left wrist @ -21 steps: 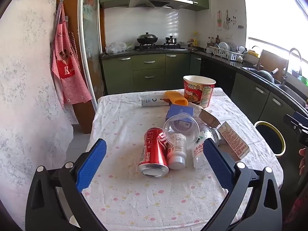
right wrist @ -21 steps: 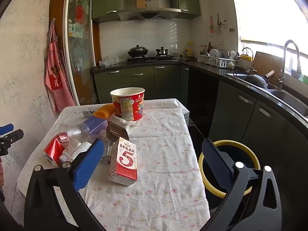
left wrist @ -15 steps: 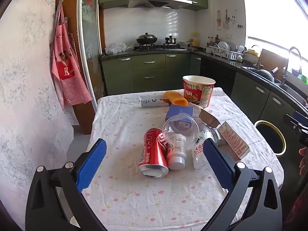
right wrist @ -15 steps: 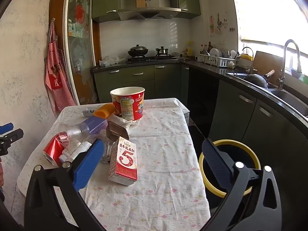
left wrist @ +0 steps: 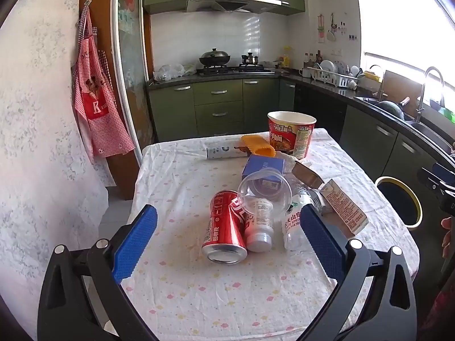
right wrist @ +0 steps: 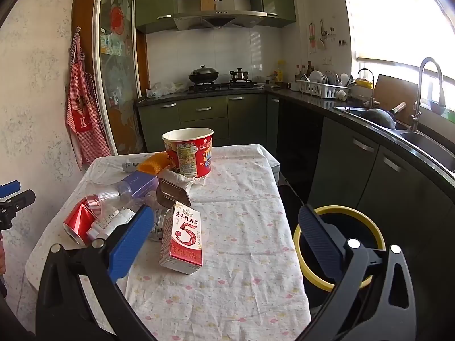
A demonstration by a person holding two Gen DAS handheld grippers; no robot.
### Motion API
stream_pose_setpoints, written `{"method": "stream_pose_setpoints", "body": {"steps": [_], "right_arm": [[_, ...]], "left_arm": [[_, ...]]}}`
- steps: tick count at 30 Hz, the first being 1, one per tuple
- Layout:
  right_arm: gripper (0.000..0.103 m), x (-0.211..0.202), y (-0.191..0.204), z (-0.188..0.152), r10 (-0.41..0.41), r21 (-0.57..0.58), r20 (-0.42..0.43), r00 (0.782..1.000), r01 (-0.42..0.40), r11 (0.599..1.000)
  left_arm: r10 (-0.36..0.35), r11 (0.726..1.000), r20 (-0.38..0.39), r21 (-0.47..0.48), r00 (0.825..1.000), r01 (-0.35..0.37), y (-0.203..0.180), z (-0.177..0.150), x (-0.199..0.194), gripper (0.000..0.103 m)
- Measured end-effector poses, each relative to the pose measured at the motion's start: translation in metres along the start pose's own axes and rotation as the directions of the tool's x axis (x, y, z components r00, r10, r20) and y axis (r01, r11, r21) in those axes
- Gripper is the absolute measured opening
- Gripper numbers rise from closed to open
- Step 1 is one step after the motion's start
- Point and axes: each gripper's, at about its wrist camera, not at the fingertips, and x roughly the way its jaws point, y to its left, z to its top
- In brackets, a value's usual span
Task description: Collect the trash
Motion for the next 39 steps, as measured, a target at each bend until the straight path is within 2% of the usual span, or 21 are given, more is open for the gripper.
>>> {"method": "stream_pose_setpoints", "body": {"steps": [39], "right_arm": [[0.097,0.0068,0.0004,-0.0046,0.003,0.000,-0.009,1.000,-0.003,1.000]], "left_arm": [[0.000,1.000,-0.007,0.010,1.000,0.000,-0.0012,-0.0046,0.0050,0.099]]}}
